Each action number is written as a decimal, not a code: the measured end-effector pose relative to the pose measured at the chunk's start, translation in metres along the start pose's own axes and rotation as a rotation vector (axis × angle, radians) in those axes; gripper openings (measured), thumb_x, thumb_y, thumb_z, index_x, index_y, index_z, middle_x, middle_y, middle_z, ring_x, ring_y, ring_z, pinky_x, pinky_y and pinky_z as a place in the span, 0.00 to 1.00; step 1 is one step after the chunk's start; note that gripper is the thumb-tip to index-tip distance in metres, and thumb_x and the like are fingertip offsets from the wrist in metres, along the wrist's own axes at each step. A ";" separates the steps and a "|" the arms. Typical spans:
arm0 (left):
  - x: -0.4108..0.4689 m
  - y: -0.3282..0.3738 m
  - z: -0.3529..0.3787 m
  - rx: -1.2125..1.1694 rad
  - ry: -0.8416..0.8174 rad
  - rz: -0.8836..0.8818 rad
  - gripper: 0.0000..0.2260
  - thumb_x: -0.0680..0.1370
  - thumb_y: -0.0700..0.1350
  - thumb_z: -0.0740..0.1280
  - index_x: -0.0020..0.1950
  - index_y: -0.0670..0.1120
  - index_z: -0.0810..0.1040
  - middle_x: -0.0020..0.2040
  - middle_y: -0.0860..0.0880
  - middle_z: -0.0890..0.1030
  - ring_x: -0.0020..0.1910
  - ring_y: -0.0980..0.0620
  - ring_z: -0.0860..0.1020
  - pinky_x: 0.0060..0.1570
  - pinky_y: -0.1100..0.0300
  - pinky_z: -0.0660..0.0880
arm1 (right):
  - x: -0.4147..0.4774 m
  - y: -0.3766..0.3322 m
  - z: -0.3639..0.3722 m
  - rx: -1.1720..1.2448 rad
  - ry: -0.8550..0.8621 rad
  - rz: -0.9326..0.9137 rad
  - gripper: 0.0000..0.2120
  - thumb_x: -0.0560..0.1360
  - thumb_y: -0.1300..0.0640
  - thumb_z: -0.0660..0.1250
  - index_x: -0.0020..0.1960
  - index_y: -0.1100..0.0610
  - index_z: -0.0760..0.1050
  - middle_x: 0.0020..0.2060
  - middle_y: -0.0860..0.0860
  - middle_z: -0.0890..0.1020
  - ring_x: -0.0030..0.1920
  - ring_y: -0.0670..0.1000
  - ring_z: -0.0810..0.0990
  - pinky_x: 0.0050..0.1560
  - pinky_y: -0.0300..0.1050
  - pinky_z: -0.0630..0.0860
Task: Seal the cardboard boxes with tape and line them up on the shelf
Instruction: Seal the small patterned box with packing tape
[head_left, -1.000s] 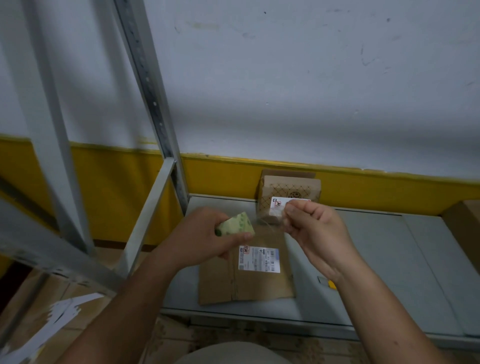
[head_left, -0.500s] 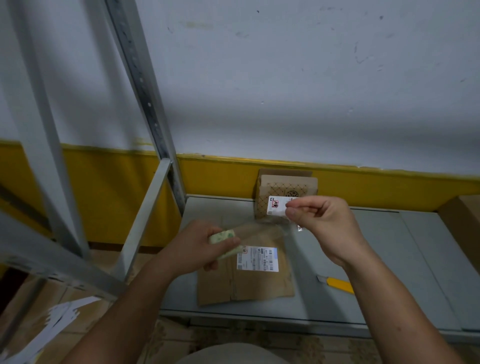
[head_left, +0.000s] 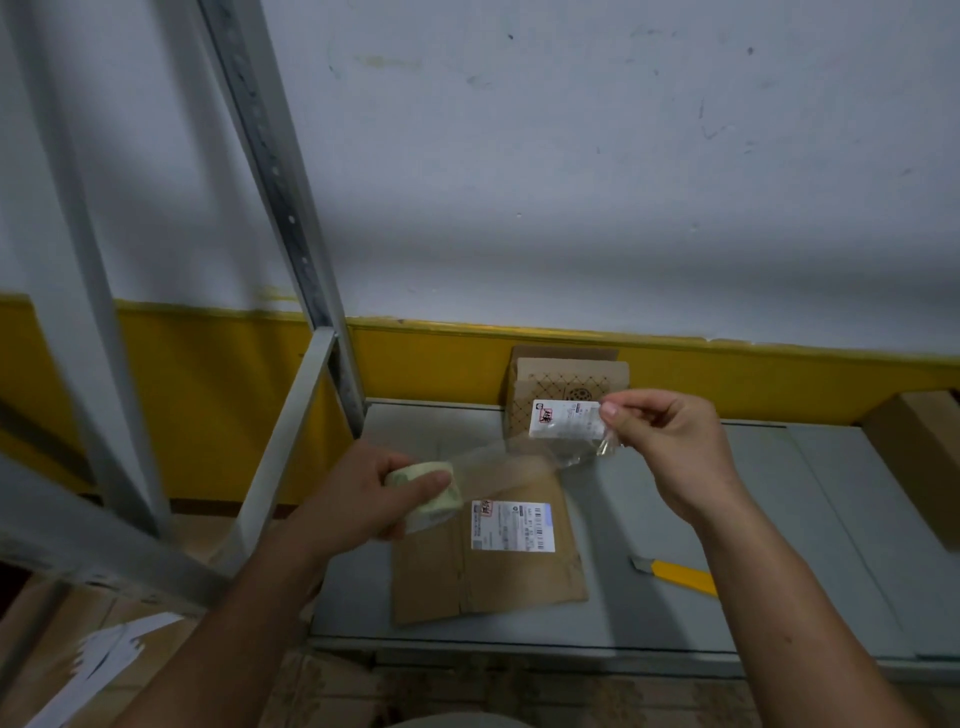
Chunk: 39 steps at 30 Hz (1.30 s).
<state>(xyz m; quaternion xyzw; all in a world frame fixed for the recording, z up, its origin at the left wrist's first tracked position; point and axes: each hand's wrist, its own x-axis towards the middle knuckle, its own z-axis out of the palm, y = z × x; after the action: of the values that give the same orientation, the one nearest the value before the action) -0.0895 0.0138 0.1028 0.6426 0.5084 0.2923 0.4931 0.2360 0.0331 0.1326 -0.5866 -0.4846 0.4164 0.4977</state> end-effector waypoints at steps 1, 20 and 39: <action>0.003 0.000 -0.001 0.123 -0.005 -0.047 0.16 0.77 0.60 0.72 0.36 0.51 0.85 0.29 0.48 0.82 0.27 0.50 0.82 0.29 0.55 0.79 | 0.001 -0.003 -0.001 -0.052 0.003 -0.031 0.05 0.74 0.64 0.76 0.47 0.55 0.86 0.38 0.53 0.87 0.38 0.48 0.83 0.41 0.42 0.81; 0.078 0.017 0.010 0.637 0.096 0.040 0.14 0.78 0.65 0.71 0.58 0.61 0.76 0.56 0.62 0.76 0.50 0.61 0.76 0.43 0.63 0.72 | 0.048 0.026 -0.019 -0.232 0.130 0.035 0.05 0.76 0.60 0.76 0.52 0.56 0.84 0.31 0.47 0.78 0.34 0.43 0.79 0.37 0.36 0.77; 0.260 0.030 0.074 1.031 -0.218 -0.023 0.23 0.79 0.62 0.71 0.71 0.53 0.78 0.82 0.51 0.61 0.70 0.46 0.76 0.66 0.48 0.76 | 0.184 0.124 -0.095 -0.170 0.004 0.226 0.08 0.74 0.57 0.78 0.51 0.52 0.82 0.48 0.56 0.84 0.50 0.55 0.83 0.51 0.54 0.82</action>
<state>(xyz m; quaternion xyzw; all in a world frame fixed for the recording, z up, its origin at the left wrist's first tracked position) 0.0677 0.2341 0.0729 0.8227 0.5390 -0.0698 0.1662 0.3814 0.1921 0.0243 -0.6783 -0.4482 0.4259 0.3970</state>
